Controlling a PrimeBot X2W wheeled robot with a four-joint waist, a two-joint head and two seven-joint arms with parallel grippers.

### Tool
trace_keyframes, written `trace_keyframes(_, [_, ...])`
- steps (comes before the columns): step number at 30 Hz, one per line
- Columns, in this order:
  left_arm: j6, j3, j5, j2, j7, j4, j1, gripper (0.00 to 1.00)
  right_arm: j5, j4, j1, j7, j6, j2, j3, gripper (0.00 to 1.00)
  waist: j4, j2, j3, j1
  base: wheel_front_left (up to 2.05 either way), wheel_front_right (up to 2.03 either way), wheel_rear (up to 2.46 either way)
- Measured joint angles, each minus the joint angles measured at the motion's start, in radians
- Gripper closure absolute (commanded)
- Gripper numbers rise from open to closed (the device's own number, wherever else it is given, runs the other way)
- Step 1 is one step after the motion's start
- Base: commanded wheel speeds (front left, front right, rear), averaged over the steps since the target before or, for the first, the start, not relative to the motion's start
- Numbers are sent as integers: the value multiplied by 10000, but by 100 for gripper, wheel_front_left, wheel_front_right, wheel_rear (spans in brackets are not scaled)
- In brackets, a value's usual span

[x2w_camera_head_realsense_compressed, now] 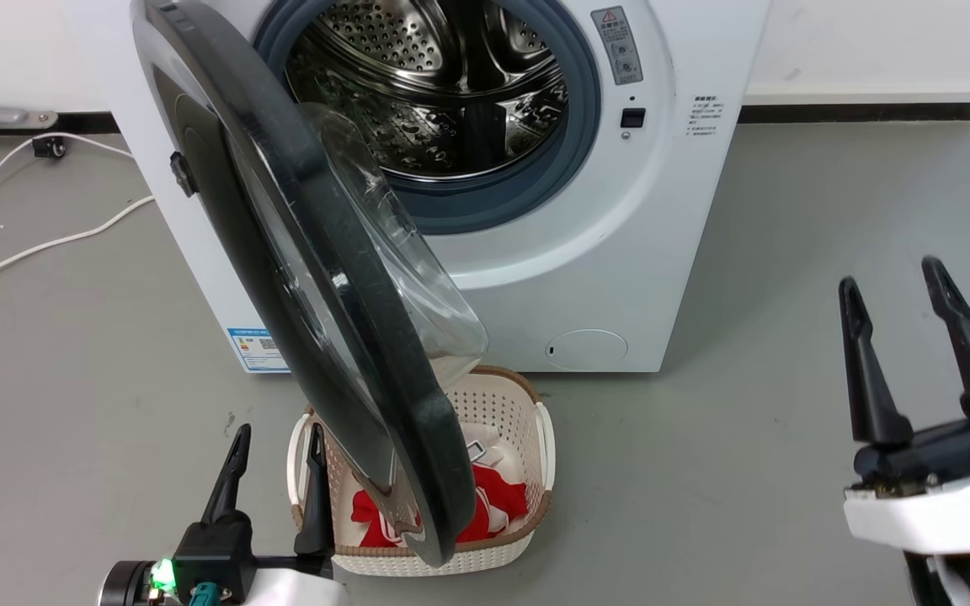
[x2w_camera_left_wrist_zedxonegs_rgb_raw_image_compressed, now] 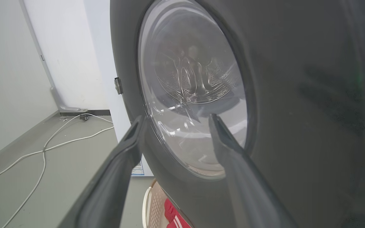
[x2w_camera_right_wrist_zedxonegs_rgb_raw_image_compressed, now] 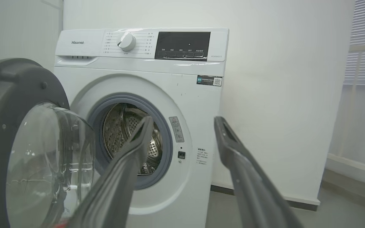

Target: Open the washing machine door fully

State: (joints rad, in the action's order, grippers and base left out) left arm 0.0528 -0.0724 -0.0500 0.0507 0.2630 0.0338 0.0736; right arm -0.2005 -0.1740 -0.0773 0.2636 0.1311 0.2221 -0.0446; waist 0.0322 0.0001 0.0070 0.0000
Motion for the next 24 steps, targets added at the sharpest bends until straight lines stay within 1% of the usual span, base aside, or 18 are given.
trace_keyframes(3, [0,-6,-4,-2,0,-10,4,0,1237,84,504,-2,-2,-510,441,0,-16,0,-5,0,0,0,0])
trace_keyframes(5, [0,-8,-13,-2,0,-12,4,0,2148,282,821,0,0,-610,541,0,-2,0,-10,0,0,0,0])
trace_keyframes(7, [0,-42,-13,-2,0,-17,-1,0,2385,568,1123,-2,-2,-1030,788,0,30,0,-14,0,0,0,0])
trace_keyframes(9, [2,-61,-15,-2,0,-44,-12,0,2581,815,1447,-2,6,-1246,882,0,83,0,-23,0,0,0,0])
trace_keyframes(12, [31,-73,-42,0,0,-98,-12,0,2504,1124,1941,-2,4,-1528,1095,0,138,0,-46,0,0,0,0])
trace_keyframes(14, [42,-98,-42,-4,0,-125,-13,0,2011,1400,2227,-2,4,-1661,1254,0,163,0,-63,0,0,0,0])
trace_keyframes(17, [59,-117,-42,-4,0,-153,-12,0,1944,1641,2453,-2,2,-1674,1193,0,187,0,-86,0,0,0,0])
trace_keyframes(20, [88,-94,-42,0,0,-178,-2,0,1444,1829,2527,-2,2,-1710,1147,0,172,0,-118,0,0,0,0])
trace_keyframes(24, [102,-44,-42,-2,0,-215,21,0,1131,1916,2541,-2,2,-1710,941,0,139,0,-141,0,0,0,0])
